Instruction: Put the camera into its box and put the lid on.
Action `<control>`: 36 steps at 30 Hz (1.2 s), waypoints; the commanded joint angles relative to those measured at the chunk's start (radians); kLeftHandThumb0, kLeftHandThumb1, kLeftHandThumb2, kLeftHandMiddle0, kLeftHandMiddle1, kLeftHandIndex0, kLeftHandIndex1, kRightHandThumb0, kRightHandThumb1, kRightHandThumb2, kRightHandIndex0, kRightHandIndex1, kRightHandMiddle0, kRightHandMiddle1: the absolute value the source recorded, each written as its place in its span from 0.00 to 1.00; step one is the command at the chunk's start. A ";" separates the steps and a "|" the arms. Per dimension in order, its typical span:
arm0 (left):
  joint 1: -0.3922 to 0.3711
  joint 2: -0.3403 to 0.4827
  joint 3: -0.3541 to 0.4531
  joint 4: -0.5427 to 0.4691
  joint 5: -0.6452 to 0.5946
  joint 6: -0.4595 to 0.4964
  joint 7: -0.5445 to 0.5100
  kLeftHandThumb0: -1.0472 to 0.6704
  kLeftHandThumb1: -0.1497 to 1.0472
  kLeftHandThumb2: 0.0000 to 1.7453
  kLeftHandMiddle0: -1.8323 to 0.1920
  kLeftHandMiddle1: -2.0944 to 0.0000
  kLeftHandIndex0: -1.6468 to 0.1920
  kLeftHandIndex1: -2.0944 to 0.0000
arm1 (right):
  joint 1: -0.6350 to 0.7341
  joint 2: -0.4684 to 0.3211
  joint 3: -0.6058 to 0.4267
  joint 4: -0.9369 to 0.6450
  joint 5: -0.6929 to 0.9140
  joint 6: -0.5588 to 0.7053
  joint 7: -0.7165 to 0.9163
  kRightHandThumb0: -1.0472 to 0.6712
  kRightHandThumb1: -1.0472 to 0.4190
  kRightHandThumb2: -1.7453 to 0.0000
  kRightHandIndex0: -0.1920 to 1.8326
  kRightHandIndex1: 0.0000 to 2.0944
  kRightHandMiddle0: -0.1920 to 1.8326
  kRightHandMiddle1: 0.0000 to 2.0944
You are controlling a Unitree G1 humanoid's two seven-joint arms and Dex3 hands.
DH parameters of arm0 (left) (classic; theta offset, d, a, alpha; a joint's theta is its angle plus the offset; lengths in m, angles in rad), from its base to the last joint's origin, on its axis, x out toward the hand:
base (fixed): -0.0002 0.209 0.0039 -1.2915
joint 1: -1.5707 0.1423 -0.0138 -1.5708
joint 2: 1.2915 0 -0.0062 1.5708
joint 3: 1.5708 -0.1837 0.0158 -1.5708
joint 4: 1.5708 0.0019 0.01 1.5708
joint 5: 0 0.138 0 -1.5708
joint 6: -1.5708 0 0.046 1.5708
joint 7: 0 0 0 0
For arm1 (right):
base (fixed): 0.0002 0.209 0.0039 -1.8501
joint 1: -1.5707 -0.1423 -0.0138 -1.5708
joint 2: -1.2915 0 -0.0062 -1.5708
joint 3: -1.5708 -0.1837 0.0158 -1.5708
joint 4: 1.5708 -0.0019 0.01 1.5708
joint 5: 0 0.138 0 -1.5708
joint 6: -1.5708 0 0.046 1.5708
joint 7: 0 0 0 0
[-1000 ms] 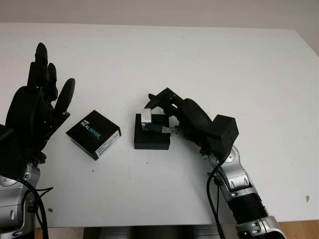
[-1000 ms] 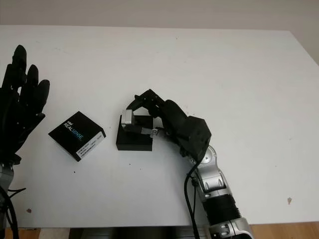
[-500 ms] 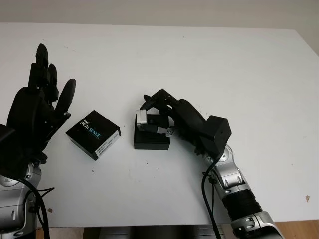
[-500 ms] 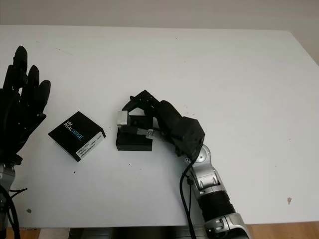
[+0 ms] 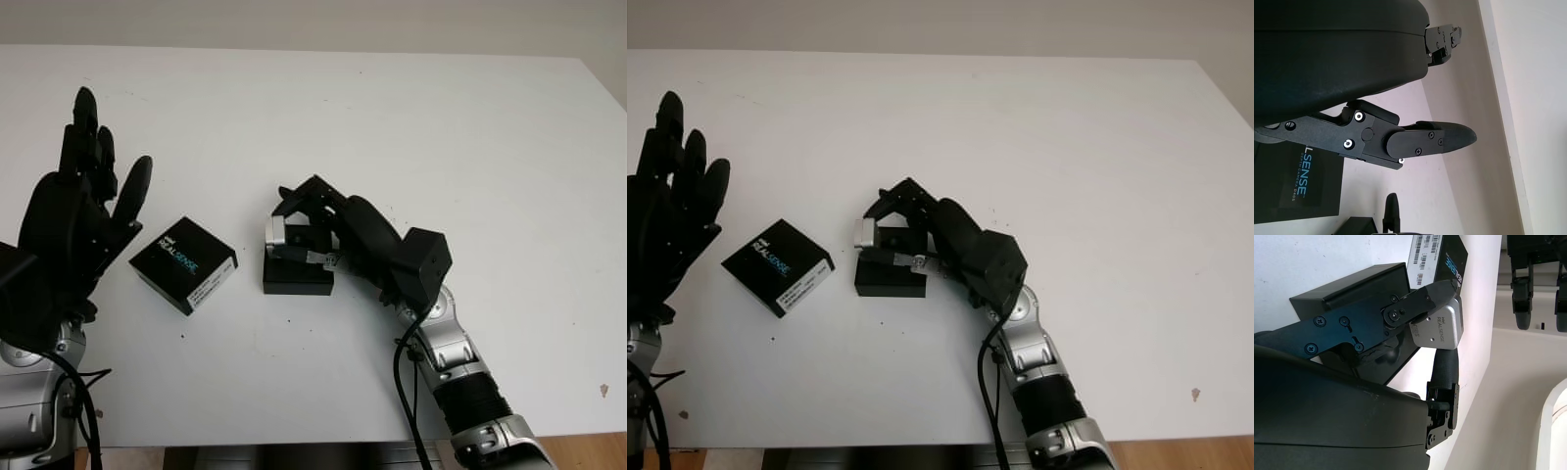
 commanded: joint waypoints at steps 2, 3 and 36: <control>0.016 -0.004 0.000 -0.013 0.001 -0.007 0.000 0.30 1.00 0.25 1.00 0.97 1.00 1.00 | 0.010 -0.009 0.010 -0.023 -0.007 0.025 0.009 0.31 0.04 0.97 0.21 0.04 0.24 0.83; 0.017 -0.004 0.001 -0.013 -0.001 -0.009 -0.001 0.30 1.00 0.25 1.00 0.97 1.00 1.00 | 0.012 -0.012 0.011 -0.027 -0.011 0.034 0.009 0.31 0.04 0.97 0.21 0.04 0.24 0.83; 0.017 0.001 -0.007 -0.009 0.010 -0.012 0.000 0.29 1.00 0.24 0.99 0.97 1.00 1.00 | 0.066 -0.160 0.067 -0.115 -0.187 -0.020 0.008 0.31 0.01 0.97 0.18 0.03 0.16 0.79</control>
